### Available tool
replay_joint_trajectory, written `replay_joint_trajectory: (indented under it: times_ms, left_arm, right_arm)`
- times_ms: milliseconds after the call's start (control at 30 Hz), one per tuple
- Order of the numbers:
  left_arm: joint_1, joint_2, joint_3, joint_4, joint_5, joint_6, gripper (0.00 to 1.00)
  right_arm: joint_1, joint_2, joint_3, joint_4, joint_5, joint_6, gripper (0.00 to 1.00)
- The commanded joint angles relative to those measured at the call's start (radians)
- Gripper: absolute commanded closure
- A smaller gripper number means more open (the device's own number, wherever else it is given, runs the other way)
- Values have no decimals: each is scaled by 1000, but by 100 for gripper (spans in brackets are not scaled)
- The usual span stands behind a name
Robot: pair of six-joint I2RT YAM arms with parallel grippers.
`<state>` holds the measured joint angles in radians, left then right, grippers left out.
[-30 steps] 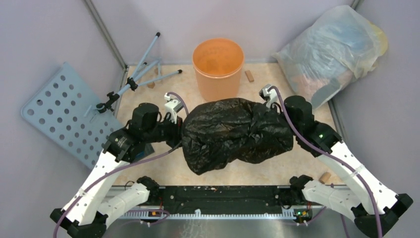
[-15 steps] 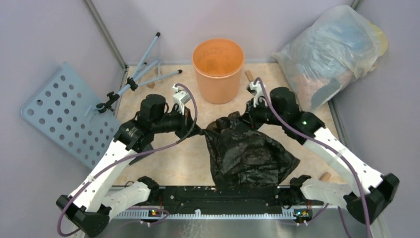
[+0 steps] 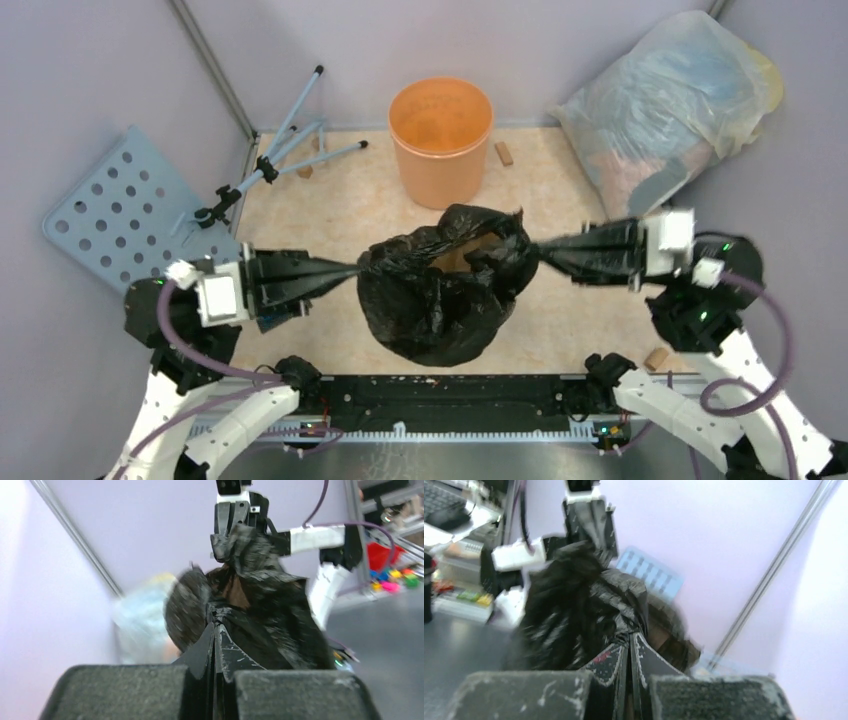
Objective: Put the trash bags into the trash bin
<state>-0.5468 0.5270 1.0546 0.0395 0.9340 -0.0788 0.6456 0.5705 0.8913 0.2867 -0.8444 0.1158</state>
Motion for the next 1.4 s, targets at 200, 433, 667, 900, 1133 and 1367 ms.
replay_joint_trajectory:
  times_ms: [200,433,667,900,1133,1367]
  left_arm:
    - [3,1011,1413,-810,-779,-85,100]
    - [79,854,493,-695,-553,-206,100]
    - [97,556,152,-638,-469,-258,100]
    - [97,394,135,-661,-305,-322,100]
    - [97,344,96,-778,-263,-318,100]
    - [97,422,78,-734,-249,-316,100]
  right_arm:
    - [-56,1115,1758,-939,567,21,100]
    - [-192,1058,1007,-1148,494,79,100]
    - [-194,538,316,-695,501,165,100]
    - [-195,376,264,-809,476,151,100]
    - [-195,305,224,-859,404,182,100]
    - [-193,264,219,-880,273,100,63]
